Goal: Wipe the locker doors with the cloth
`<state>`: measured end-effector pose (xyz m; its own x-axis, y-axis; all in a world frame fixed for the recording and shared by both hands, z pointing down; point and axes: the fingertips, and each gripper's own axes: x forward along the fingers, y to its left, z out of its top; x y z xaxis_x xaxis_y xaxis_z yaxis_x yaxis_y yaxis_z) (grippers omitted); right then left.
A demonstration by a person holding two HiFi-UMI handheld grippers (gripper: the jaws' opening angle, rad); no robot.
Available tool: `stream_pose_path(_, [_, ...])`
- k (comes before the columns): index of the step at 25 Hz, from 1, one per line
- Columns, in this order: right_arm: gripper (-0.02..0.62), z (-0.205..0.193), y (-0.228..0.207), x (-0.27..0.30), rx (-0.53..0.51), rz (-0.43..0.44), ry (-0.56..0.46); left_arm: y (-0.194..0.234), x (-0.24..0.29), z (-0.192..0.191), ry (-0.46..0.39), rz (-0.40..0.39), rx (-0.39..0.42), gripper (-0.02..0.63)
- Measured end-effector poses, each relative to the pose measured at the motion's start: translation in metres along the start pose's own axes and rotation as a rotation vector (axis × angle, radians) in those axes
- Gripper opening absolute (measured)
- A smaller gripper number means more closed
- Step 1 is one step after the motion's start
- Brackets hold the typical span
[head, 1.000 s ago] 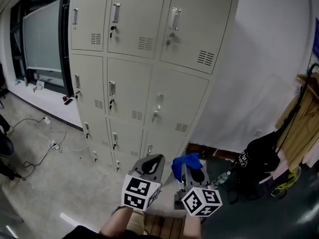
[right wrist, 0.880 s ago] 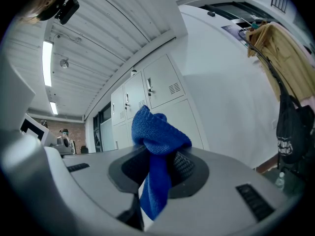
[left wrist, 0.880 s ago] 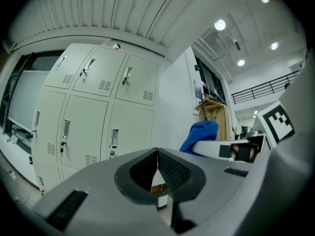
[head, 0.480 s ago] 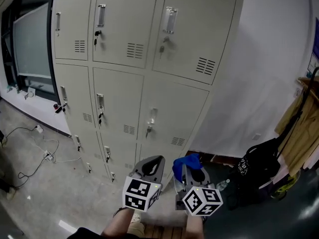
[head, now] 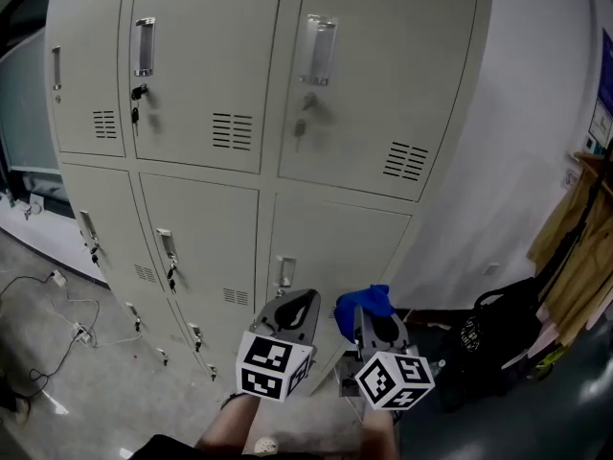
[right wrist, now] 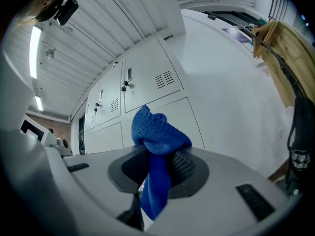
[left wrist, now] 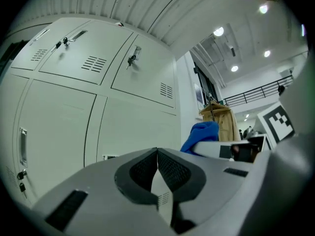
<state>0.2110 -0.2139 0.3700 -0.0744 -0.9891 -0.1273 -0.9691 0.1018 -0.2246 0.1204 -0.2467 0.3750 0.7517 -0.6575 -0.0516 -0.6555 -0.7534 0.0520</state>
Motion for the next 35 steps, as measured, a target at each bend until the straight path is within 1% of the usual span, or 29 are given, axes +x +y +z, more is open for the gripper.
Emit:
stream_pose_path(3, [0.075,0.008,-0.001,0.023,0.017,-0.003,-0.032,0.015,0.016,0.011,-0.007,-0.035,-0.003,0.009])
stream_pose_path(7, [0.075,0.023,0.003,0.041,0.017,0.042,-0.046,0.025,0.028,0.030,-0.045,-0.056,-0.012,0.009])
stream_pose_path(9, [0.075,0.040,0.008,0.051,-0.005,0.073,-0.050,0.026,0.032,0.049,-0.069,-0.065,0.003,0.009])
stream_pose_path(12, [0.075,0.087,0.025,0.075,-0.048,0.164,-0.065,0.028,0.039,0.098,-0.120,-0.074,0.029,0.009])
stream_pose_path(15, [0.075,0.136,0.046,0.085,-0.026,0.269,-0.070,0.029,0.039,0.149,-0.166,-0.083,0.015,0.009])
stream_pose_path(18, [0.075,0.186,0.056,0.089,0.000,0.330,-0.074,0.018,0.039,0.200,-0.219,-0.117,0.070,0.009])
stream_pose_path(20, [0.075,0.223,0.070,0.098,-0.046,0.383,-0.083,0.016,0.040,0.233,-0.258,-0.122,0.107,0.009])
stream_pose_path(23, [0.075,0.272,0.099,0.114,-0.134,0.464,-0.065,0.022,0.039,0.284,-0.301,-0.112,0.142,0.009])
stream_pose_path(24, [0.075,0.287,0.105,0.121,-0.146,0.471,-0.053,0.025,0.039,0.303,-0.311,-0.109,0.152,0.009])
stream_pose_path(26, [0.075,0.316,0.110,0.136,-0.139,0.432,-0.020,0.031,0.040,0.339,-0.323,-0.099,0.167,0.009])
stream_pose_path(28, [0.075,0.344,0.121,0.148,-0.115,0.390,0.006,0.041,0.045,0.372,-0.317,-0.071,0.186,0.009])
stream_pose_path(29, [0.075,0.358,0.131,0.154,-0.116,0.395,0.006,0.045,0.048,0.387,-0.315,-0.054,0.200,0.009])
stream_pose_path(32, [0.075,0.397,0.165,0.173,-0.144,0.506,-0.036,0.058,0.051,0.426,-0.341,-0.007,0.228,0.009])
stream_pose_path(33, [0.075,0.407,0.173,0.179,-0.149,0.524,-0.050,0.063,0.051,0.436,-0.351,0.010,0.231,0.009])
stream_pose_path(35, [0.075,0.424,0.183,0.188,-0.161,0.534,-0.072,0.073,0.050,0.455,-0.356,0.045,0.238,0.009])
